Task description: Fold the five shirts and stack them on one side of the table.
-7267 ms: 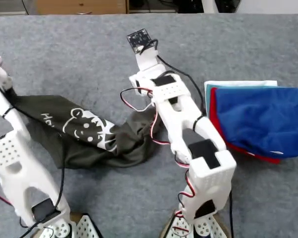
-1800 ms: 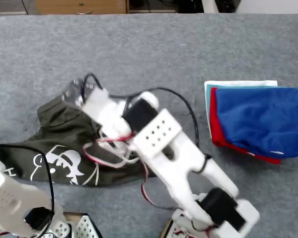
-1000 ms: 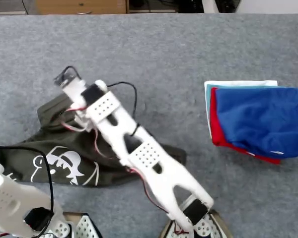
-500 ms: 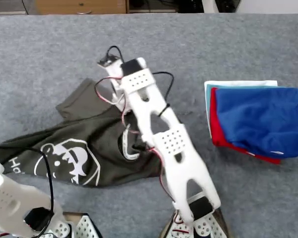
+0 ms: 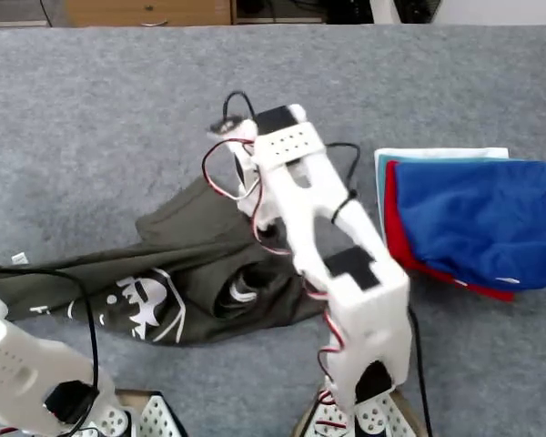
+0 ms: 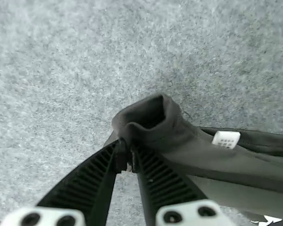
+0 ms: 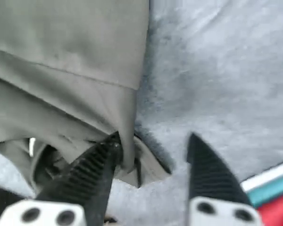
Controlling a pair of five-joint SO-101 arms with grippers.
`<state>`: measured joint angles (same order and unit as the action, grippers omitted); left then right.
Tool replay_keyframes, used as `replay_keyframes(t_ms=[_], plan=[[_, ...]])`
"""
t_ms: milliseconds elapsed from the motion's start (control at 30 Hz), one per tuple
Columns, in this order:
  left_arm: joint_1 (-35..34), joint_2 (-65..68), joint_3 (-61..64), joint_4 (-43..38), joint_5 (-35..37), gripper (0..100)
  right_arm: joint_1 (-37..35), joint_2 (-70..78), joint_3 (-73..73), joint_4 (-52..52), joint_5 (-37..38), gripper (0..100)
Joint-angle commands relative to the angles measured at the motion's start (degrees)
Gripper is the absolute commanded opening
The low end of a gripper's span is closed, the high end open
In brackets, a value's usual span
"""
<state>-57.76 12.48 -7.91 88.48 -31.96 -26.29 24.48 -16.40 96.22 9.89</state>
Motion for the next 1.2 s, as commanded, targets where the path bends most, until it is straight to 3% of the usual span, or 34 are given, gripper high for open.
replay_keyframes(t_ms=[0, 167, 333, 567, 767, 967, 1167], plan=[[-0.18, -0.57, -0.18, 0.09, -0.62, 2, 1.45, -5.49, -3.21, -2.81, 1.41, 30.3], [0.00, -0.48, -0.18, -0.18, -0.62, 2, -0.40, 2.07, -18.07, -2.64, 2.02, 30.4], [-0.09, -0.48, -0.26, -0.26, -0.62, 2, -0.75, 14.11, -39.96, 5.80, 2.37, 30.4], [0.53, -0.48, -0.18, -0.18, -0.44, 2, -4.88, 30.64, -61.32, 3.78, 2.46, 28.5], [1.14, -0.48, -0.09, 0.09, -0.26, 2, -8.31, 41.63, -66.59, -1.14, 1.93, 14.0], [0.79, -0.48, 2.64, 0.00, -0.26, 2, -7.96, 42.68, -66.68, -3.52, -1.93, 23.7], [0.70, -0.84, 5.80, -0.35, -0.26, 2, -7.96, 43.03, -64.22, -6.59, -2.46, 24.1]])
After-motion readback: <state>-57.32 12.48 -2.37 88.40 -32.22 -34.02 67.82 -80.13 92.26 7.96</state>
